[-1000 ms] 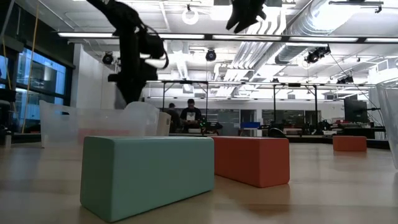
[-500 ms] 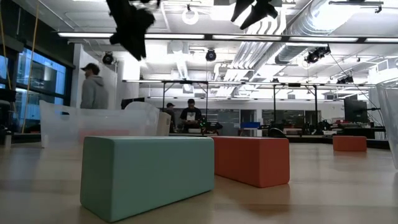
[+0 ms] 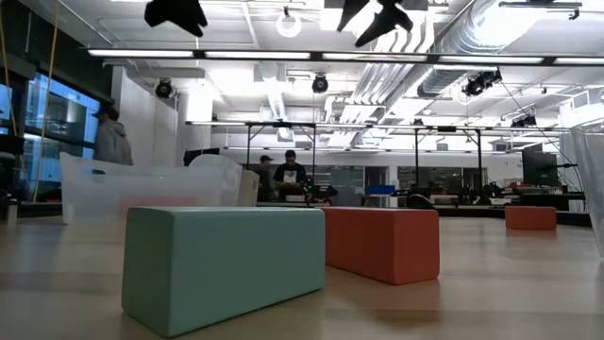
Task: Sort & place blocks by color
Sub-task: Put the green block into the bottom transparent bin
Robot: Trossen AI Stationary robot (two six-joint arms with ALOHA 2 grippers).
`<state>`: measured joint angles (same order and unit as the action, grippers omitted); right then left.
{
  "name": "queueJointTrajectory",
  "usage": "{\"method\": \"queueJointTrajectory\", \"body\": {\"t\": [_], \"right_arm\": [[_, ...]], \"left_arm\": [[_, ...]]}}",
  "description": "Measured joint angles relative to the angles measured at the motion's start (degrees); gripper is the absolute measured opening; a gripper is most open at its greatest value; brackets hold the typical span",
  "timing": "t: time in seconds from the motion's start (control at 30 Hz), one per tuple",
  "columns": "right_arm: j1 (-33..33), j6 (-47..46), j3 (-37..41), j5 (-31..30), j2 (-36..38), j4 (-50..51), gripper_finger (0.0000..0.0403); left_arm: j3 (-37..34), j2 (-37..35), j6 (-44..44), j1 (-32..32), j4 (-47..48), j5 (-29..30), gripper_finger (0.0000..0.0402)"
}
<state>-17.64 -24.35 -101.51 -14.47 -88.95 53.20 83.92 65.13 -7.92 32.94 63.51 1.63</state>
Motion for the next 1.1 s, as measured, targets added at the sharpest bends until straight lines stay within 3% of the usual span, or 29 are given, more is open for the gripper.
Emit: {"method": "queueJointTrajectory", "body": {"t": [0.4,0.77,1.1], "right_arm": [[-4.5,4.9,0.0,1.8,-12.5,-4.6,0.0262],[-6.1,4.9,0.1,9.4,-24.2,-4.2,0.0262],[-5.9,5.3,0.1,9.2,-30.7,-4.1,0.0261]], "left_arm": [[0.0,-1.2,-0.3,-2.7,0.5,0.1,0.0117],[0.0,-1.2,-0.4,-2.7,1.3,0.5,0.0117],[0.0,-1.2,-2.2,-2.7,1.3,0.5,0.0117]]}}
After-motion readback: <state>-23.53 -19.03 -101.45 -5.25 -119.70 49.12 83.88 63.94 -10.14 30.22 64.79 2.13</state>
